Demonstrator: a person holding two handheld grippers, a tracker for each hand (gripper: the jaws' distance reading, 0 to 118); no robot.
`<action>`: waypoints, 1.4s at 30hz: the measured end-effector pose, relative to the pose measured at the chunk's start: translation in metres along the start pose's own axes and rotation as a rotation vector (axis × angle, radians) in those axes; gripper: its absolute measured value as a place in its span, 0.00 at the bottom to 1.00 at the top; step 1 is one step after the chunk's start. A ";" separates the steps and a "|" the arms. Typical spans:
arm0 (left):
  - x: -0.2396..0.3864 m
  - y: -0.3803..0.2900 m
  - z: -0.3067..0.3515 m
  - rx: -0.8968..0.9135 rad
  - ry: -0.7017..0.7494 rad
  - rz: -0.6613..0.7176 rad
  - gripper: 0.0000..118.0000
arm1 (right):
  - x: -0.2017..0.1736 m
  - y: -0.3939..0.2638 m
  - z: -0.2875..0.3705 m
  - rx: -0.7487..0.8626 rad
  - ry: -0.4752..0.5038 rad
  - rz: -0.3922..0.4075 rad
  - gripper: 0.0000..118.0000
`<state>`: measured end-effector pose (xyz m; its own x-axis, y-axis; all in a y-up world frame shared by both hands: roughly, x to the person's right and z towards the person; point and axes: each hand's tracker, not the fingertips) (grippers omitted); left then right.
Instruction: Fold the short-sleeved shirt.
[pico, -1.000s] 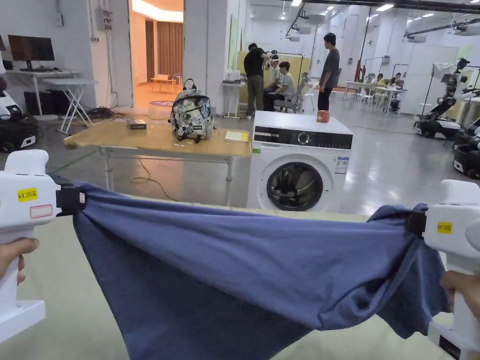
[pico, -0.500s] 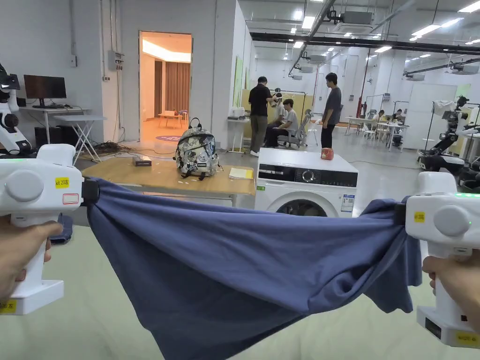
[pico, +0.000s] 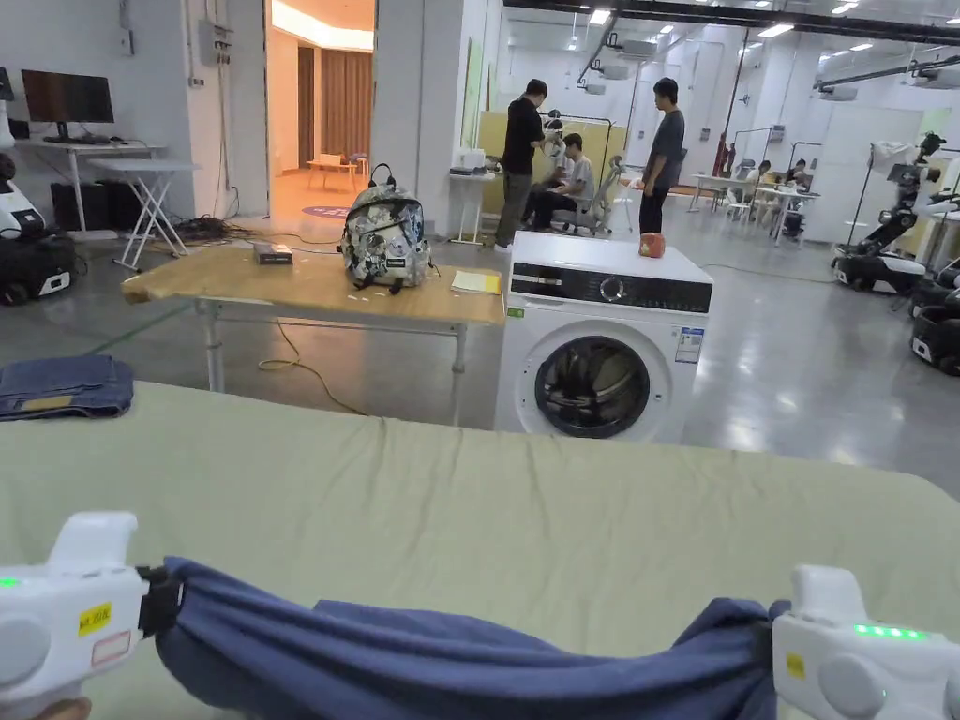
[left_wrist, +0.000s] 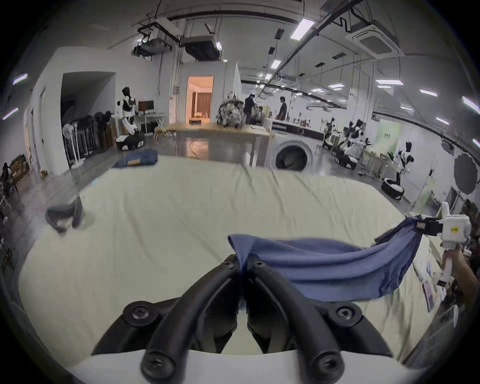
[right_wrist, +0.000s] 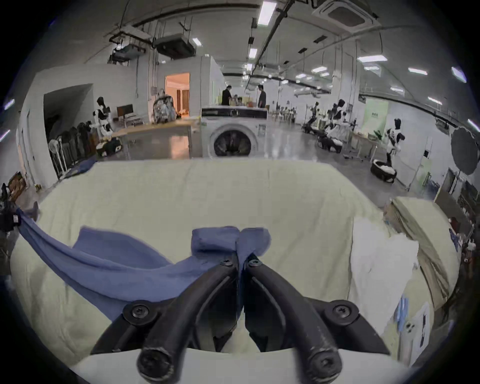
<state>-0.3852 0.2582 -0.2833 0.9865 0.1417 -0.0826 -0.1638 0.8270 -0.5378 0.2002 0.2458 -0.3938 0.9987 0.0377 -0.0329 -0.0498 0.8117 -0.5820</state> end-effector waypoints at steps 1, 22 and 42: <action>0.002 -0.017 0.009 -0.017 -0.003 0.002 0.00 | 0.005 -0.017 0.005 -0.002 -0.005 0.000 0.01; 0.000 -0.181 0.072 -0.173 -0.021 0.058 0.09 | -0.016 -0.161 0.095 -0.042 -0.113 0.045 0.44; 0.136 -0.096 0.096 0.249 0.087 -0.167 0.00 | -0.118 -0.097 0.180 0.430 0.004 0.008 0.00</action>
<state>-0.2360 0.2501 -0.1625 0.9951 -0.0452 -0.0878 0.0139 0.9442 -0.3291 0.0876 0.2670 -0.1873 0.9983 0.0431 -0.0395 -0.0498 0.9805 -0.1903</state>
